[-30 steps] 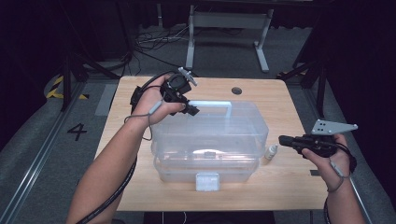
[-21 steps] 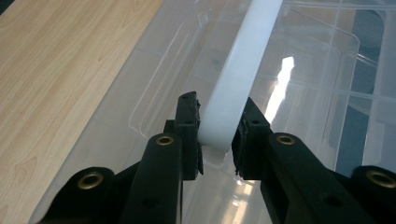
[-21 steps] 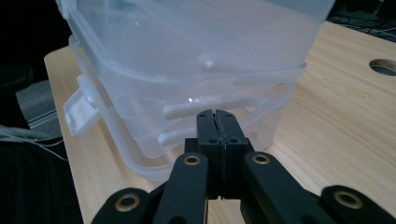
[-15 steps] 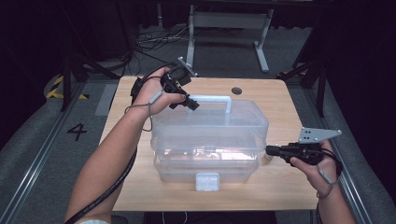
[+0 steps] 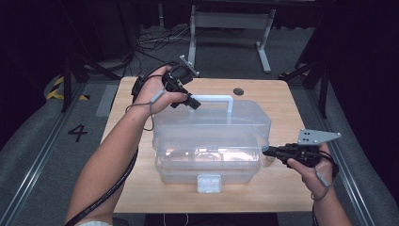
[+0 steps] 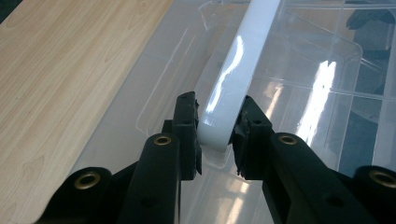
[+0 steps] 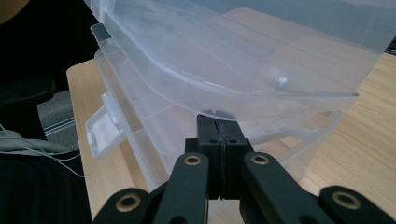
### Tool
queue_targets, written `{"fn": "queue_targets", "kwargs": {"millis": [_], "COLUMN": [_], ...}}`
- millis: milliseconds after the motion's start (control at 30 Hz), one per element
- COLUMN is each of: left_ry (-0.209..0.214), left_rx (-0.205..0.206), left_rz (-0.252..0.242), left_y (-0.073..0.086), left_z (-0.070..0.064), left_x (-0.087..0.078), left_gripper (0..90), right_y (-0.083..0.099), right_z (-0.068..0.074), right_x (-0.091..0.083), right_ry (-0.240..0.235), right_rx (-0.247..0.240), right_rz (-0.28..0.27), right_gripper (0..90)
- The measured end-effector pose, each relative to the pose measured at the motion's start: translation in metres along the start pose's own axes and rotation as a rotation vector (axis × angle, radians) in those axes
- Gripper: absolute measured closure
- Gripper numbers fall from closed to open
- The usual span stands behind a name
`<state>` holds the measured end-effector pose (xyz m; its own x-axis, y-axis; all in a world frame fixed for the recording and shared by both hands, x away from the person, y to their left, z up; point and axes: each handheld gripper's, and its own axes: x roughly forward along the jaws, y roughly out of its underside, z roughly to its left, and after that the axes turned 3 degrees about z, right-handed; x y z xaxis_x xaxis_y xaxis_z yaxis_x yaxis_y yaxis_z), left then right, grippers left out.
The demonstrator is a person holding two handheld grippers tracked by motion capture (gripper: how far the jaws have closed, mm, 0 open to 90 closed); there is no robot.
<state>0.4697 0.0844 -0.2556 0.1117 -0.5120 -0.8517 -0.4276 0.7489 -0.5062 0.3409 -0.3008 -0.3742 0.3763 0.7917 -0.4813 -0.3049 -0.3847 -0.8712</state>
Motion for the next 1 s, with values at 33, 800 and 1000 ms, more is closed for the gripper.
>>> {"fn": "queue_targets", "kwargs": {"millis": [33, 800, 1000], "left_ry": [0.001, -0.078, -0.100], "left_rx": [-0.003, 0.012, 0.009], "left_rz": [0.002, -0.086, -0.143], "left_y": [0.000, 0.007, 0.016], "left_z": [0.000, -0.004, -0.013], "left_x": [0.000, -0.023, -0.039], "left_gripper": [73.6, 54.8, 58.2], "right_y": [0.000, -0.001, -0.005], "right_z": [0.000, 0.000, 0.000], "right_x": [0.000, 0.002, 0.003], "right_ry": [0.001, 0.010, 0.013], "right_rx": [0.001, 0.001, -0.003], "right_rz": [-0.002, 0.005, -0.001], "right_gripper": [90.0, 90.0, 90.0]}}
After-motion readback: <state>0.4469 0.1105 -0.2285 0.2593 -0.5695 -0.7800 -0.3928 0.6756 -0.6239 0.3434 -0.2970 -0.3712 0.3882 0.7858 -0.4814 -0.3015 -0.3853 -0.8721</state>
